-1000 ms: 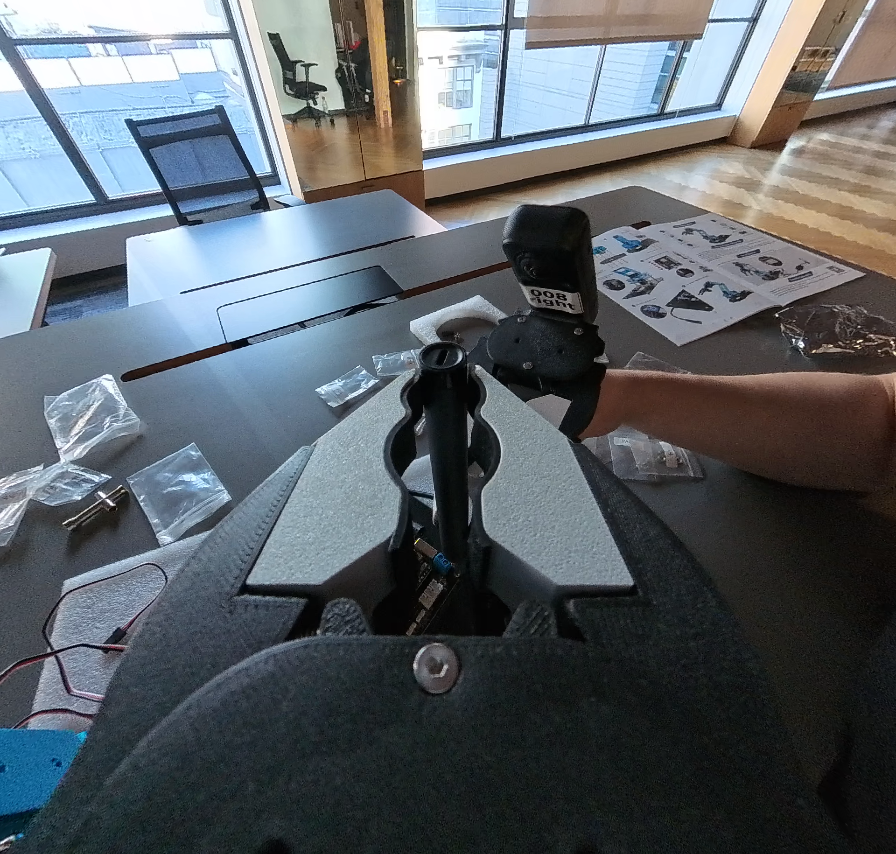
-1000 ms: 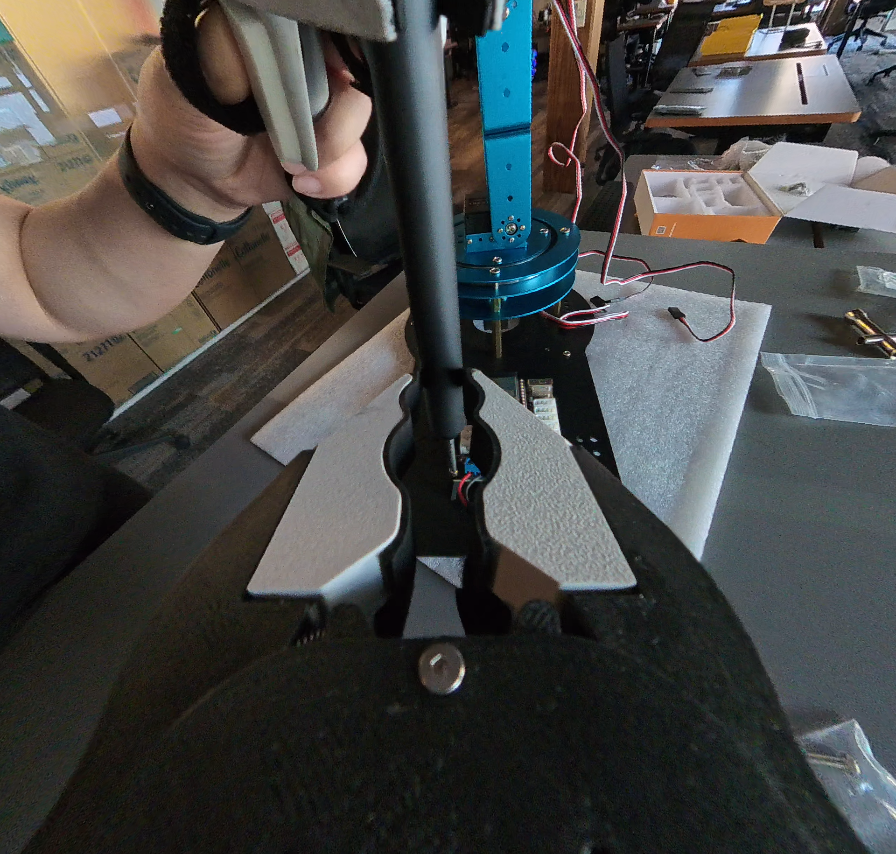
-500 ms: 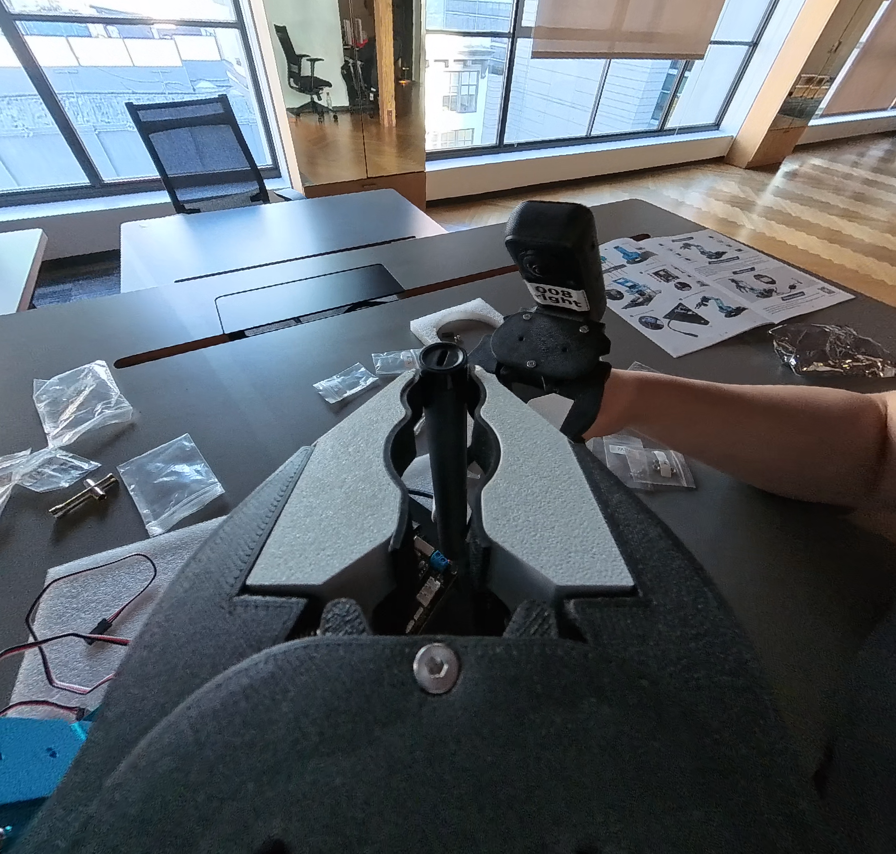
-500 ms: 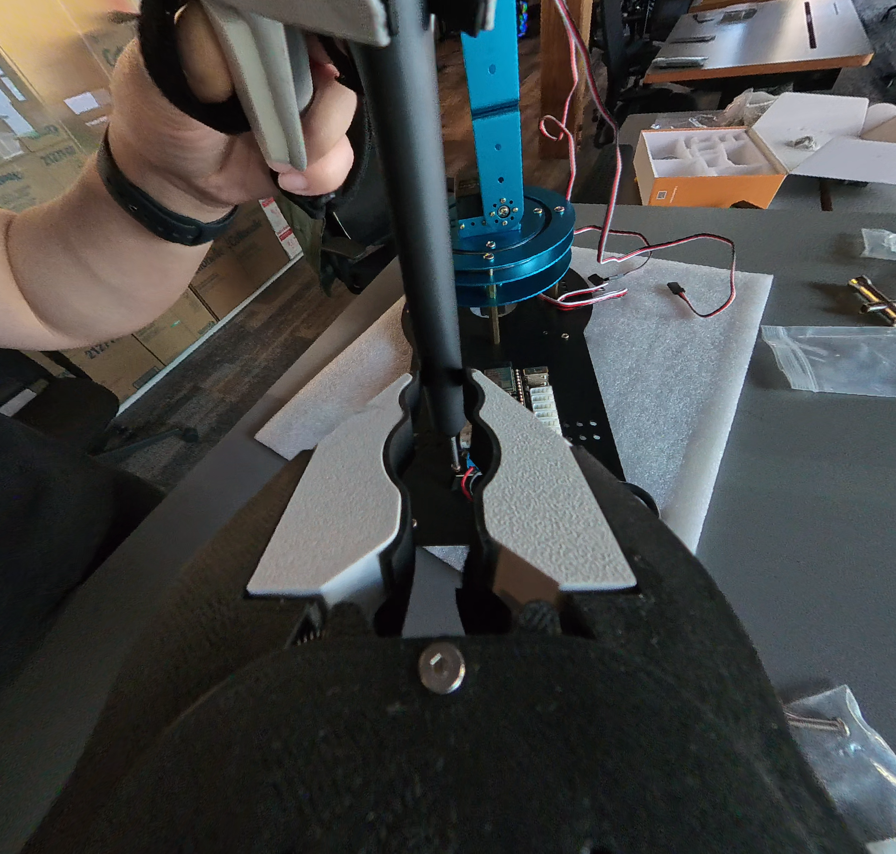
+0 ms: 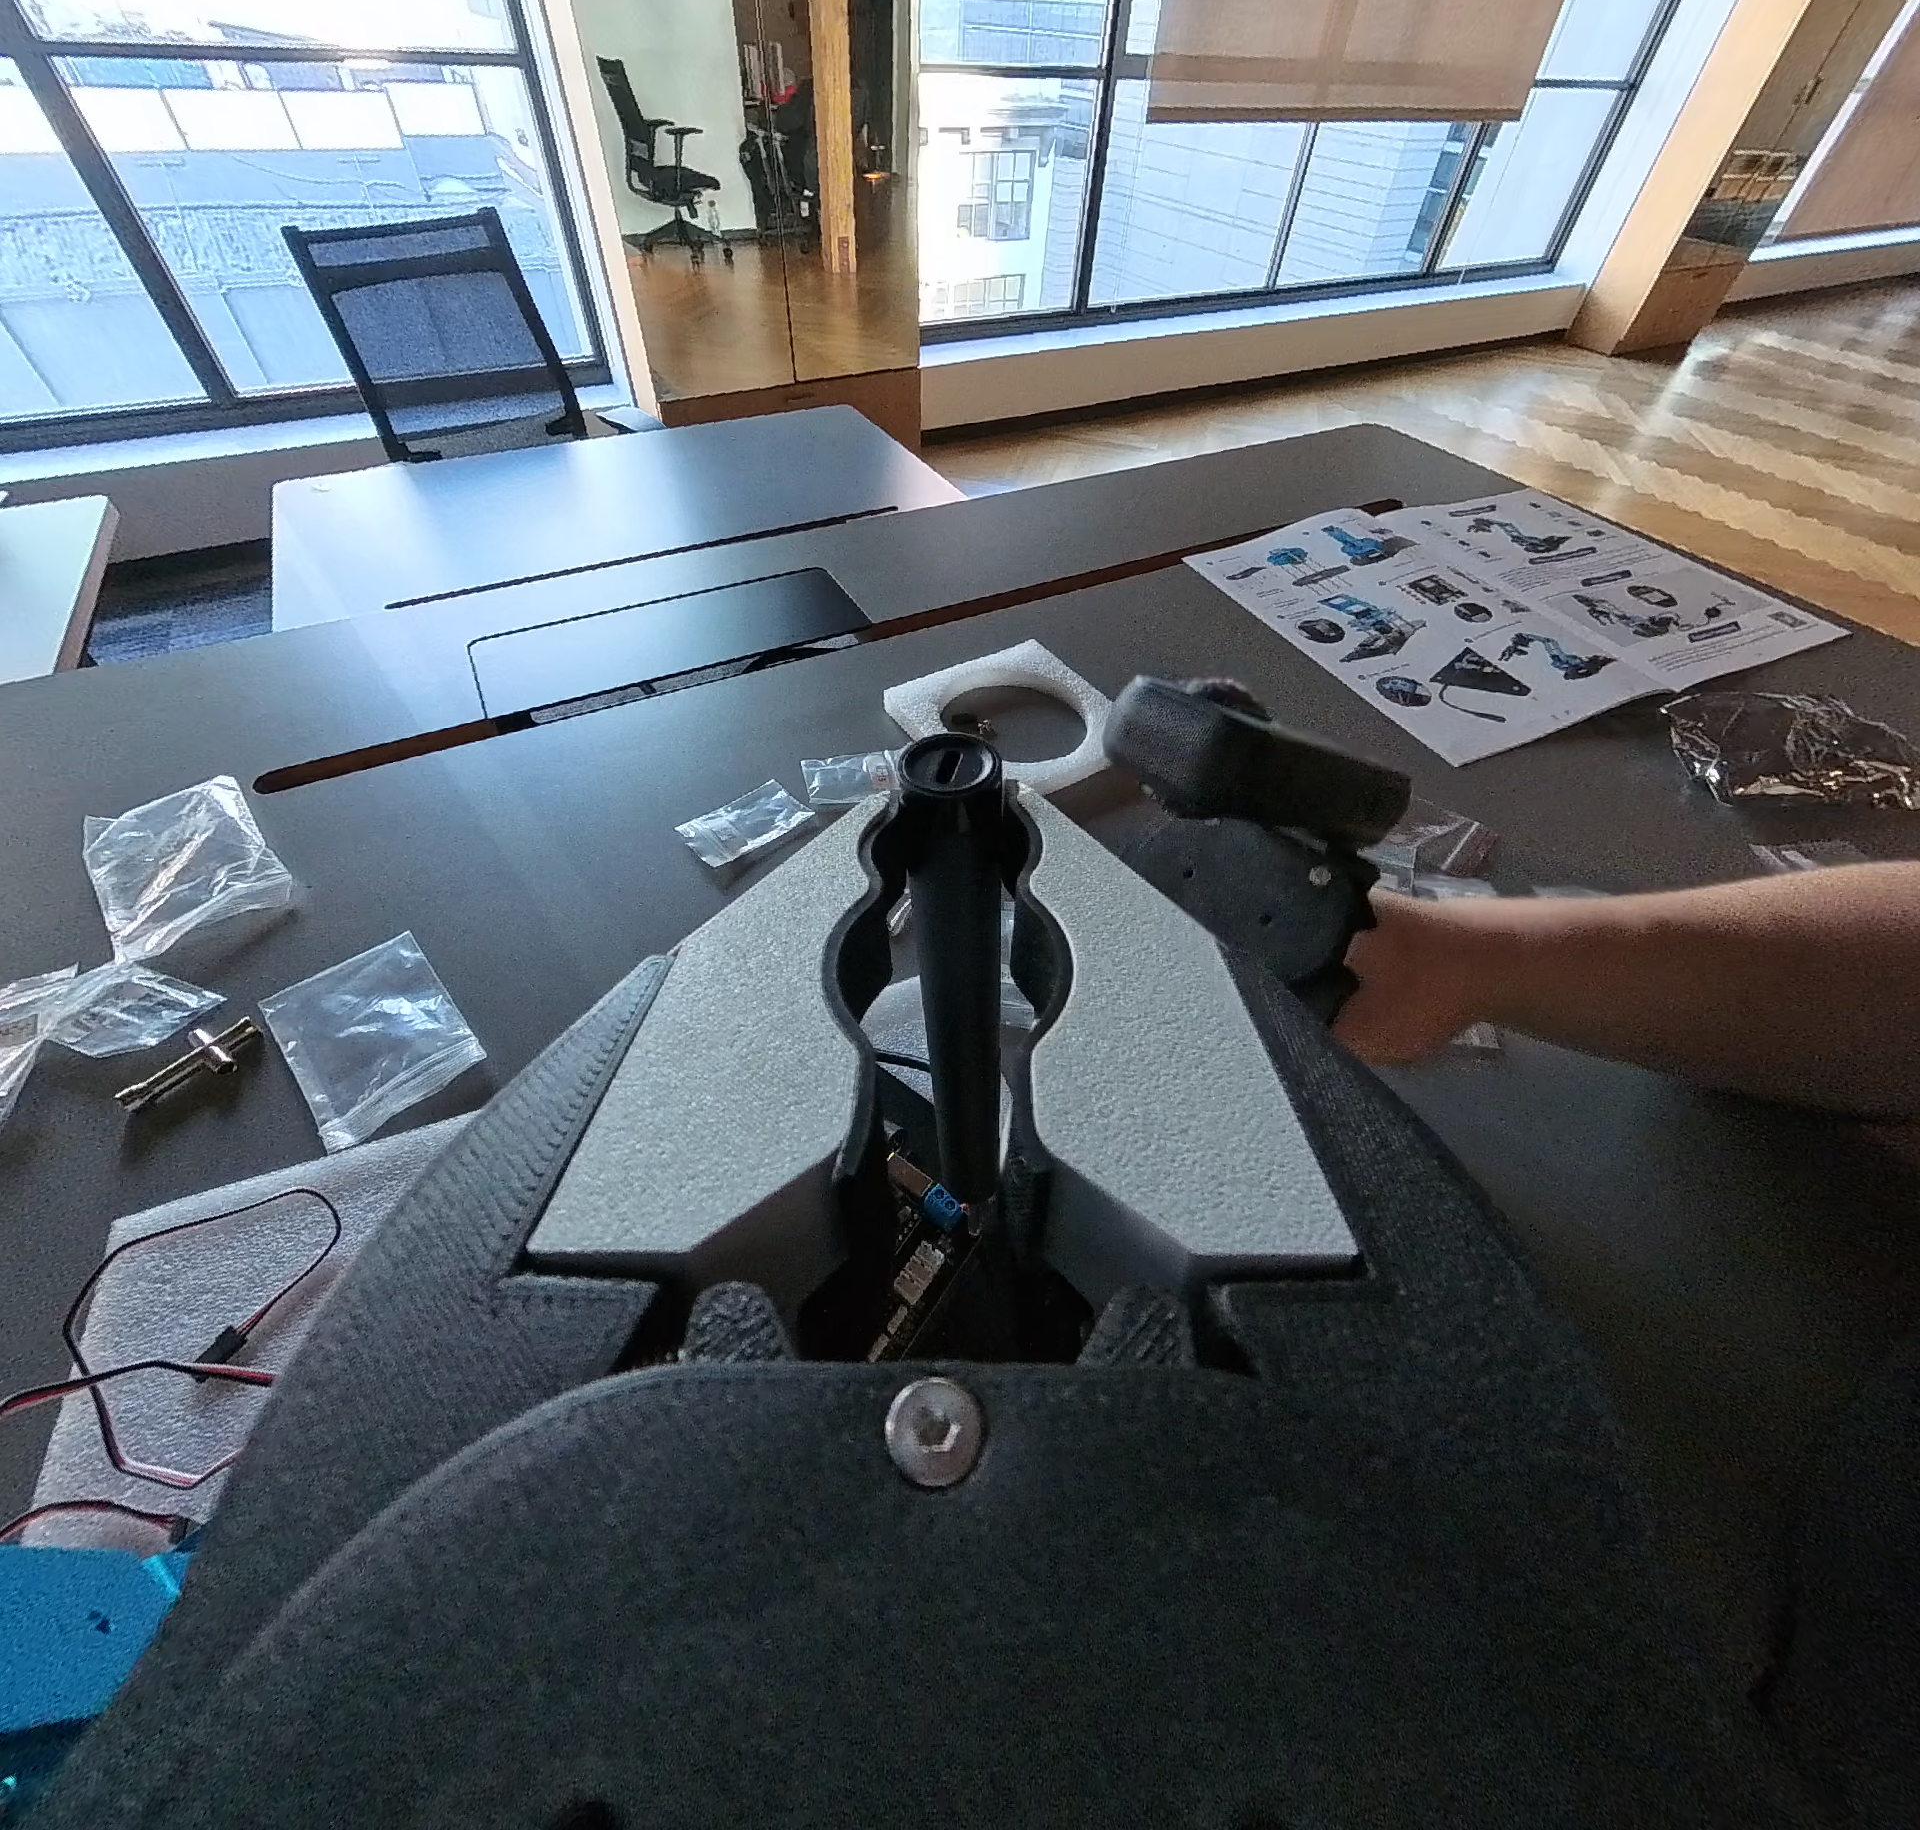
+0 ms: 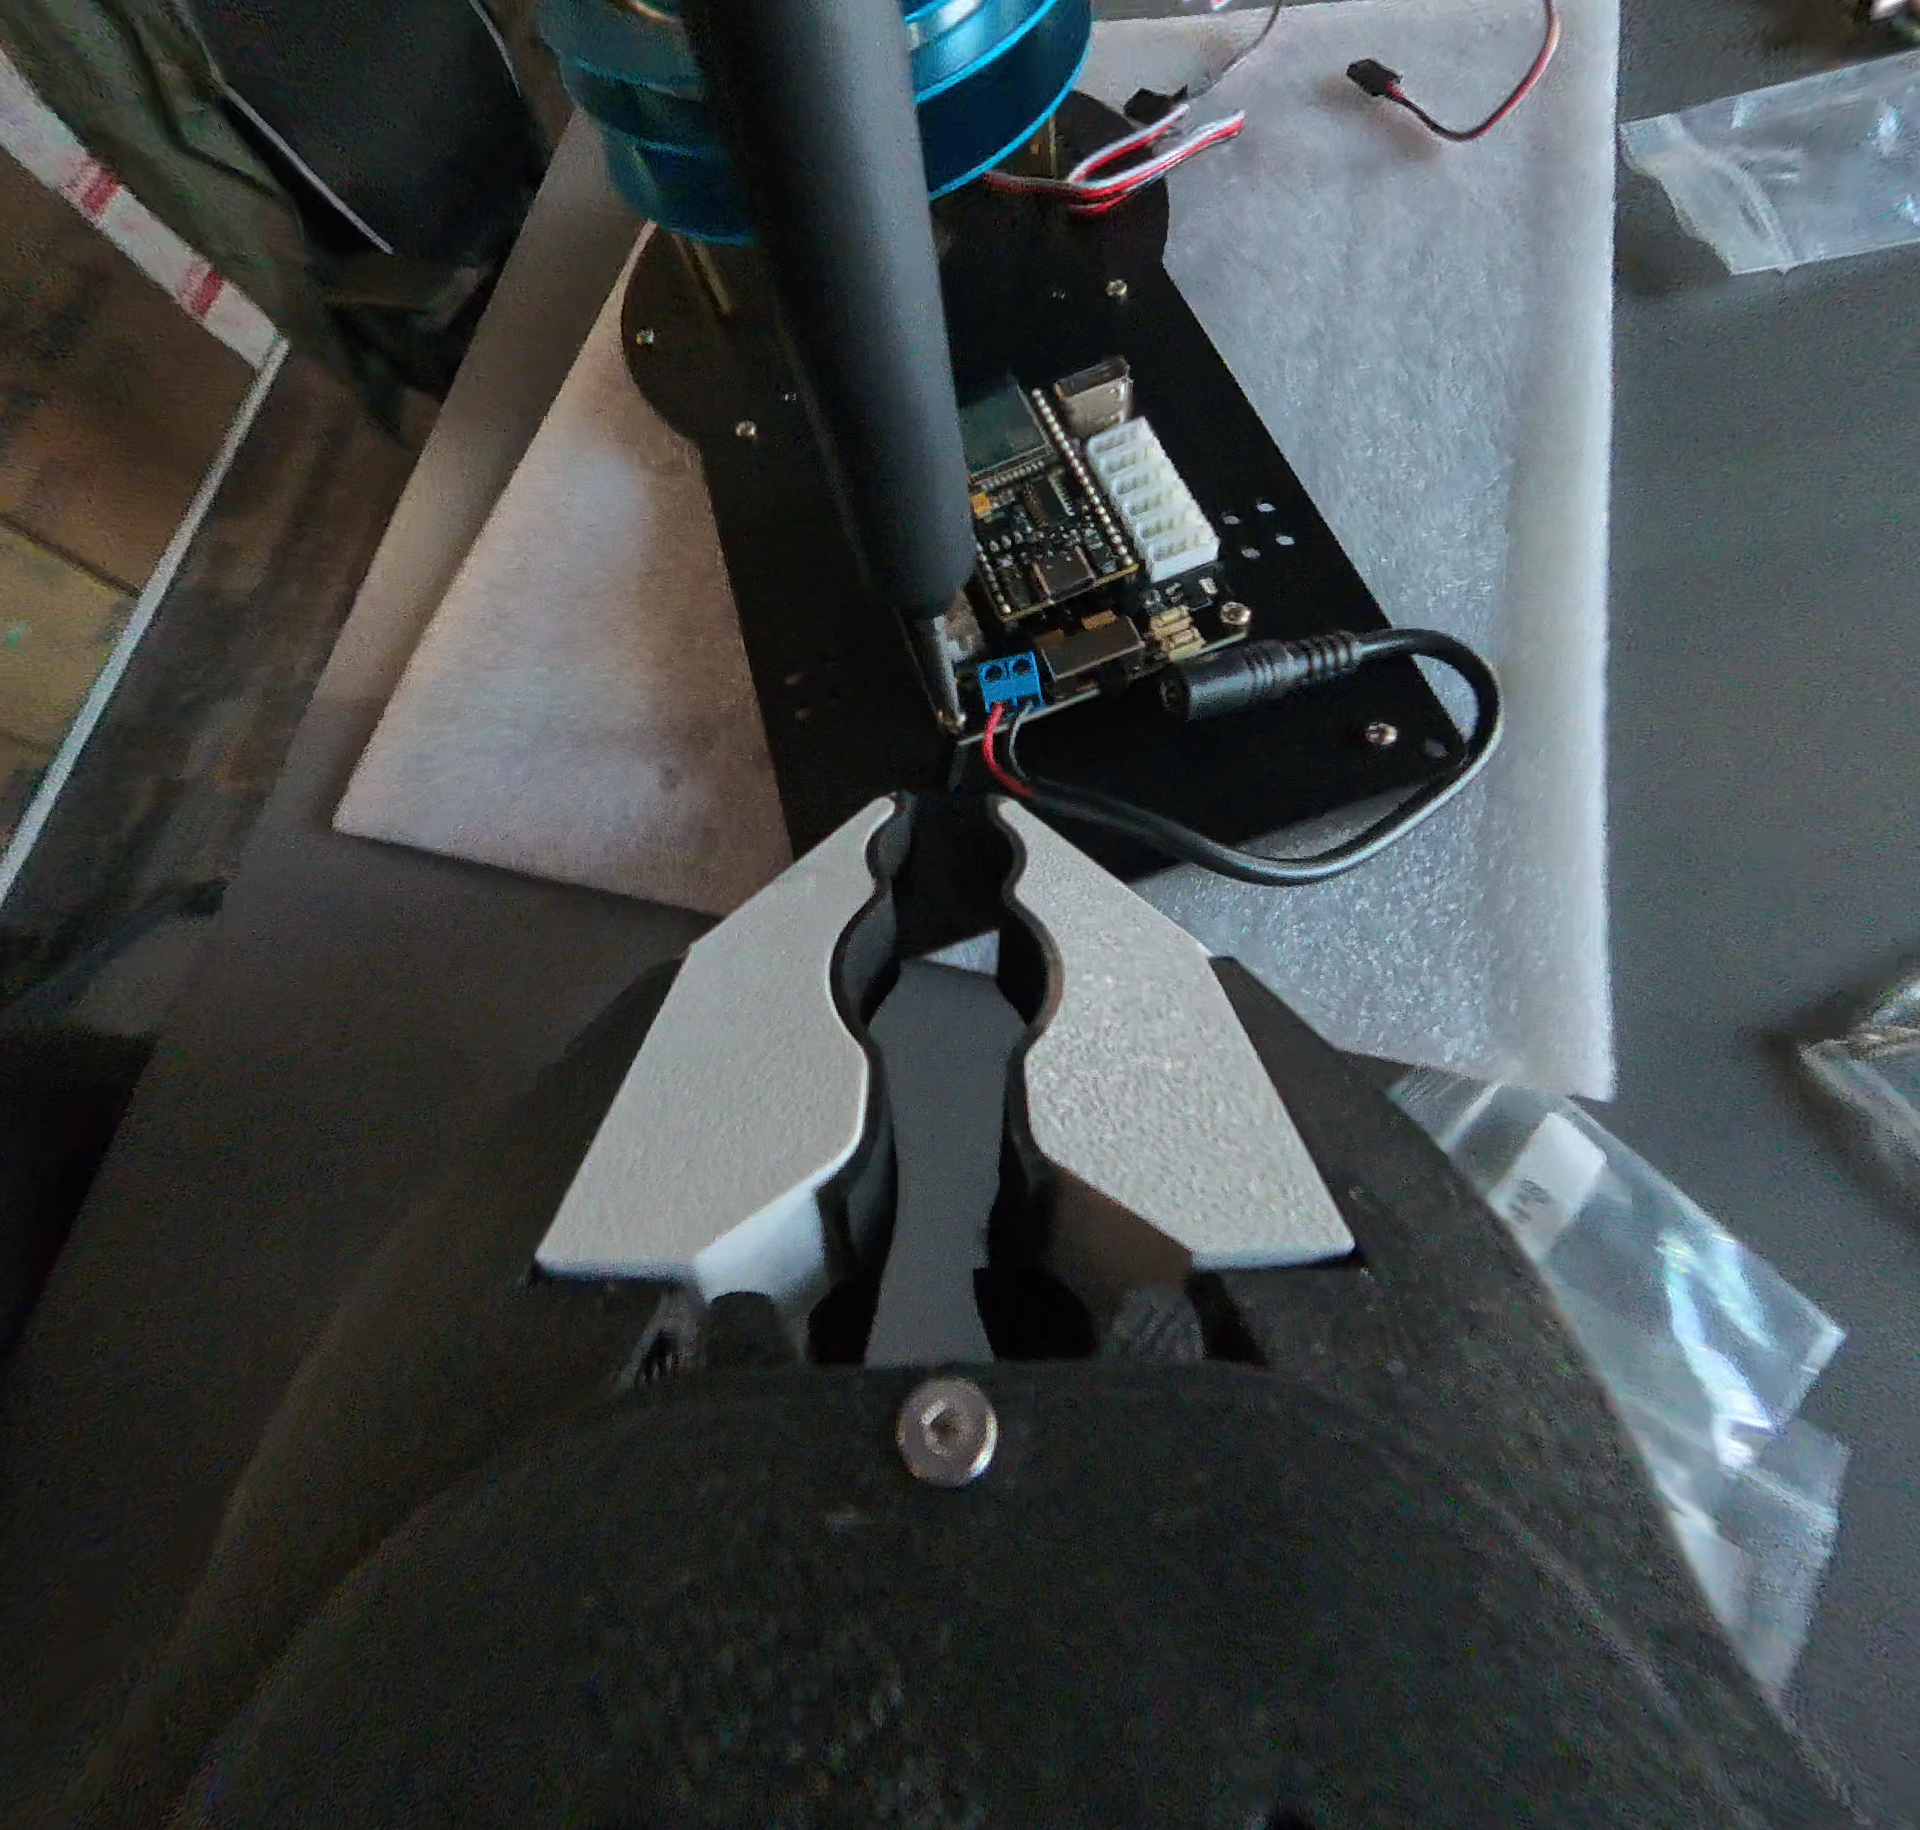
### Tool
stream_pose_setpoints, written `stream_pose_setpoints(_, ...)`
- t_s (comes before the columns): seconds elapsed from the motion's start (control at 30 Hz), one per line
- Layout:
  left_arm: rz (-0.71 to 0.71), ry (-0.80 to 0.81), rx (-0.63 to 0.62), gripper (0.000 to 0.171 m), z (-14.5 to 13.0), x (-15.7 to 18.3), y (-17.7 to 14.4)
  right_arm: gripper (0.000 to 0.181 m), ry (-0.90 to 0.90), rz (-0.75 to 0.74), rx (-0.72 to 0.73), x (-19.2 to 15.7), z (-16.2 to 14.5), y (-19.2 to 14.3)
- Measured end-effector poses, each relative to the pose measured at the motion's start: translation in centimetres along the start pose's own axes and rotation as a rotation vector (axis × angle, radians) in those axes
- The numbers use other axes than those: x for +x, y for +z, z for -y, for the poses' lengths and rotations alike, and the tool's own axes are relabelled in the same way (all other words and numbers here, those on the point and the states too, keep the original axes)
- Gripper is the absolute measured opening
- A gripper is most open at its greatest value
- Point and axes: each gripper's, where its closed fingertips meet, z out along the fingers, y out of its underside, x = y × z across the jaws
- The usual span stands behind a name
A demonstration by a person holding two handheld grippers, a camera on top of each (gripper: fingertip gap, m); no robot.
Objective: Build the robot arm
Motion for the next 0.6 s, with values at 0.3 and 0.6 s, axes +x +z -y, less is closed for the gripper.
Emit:
stream_pose_setpoints(0.3, -0.001, -0.004, 0.005, 0.016, 0.02, 0.02, 0.01, 0.007, 0.003, -0.052, 0.031, -0.09, 0.06, 1.06)
stream_pose_setpoints(0.6, 0.004, -0.018, 0.014, 0.016, 0.0, -0.04, 0.07, 0.001, -0.067, -0.104, 0.04, 0.14, -0.04, 1.02)
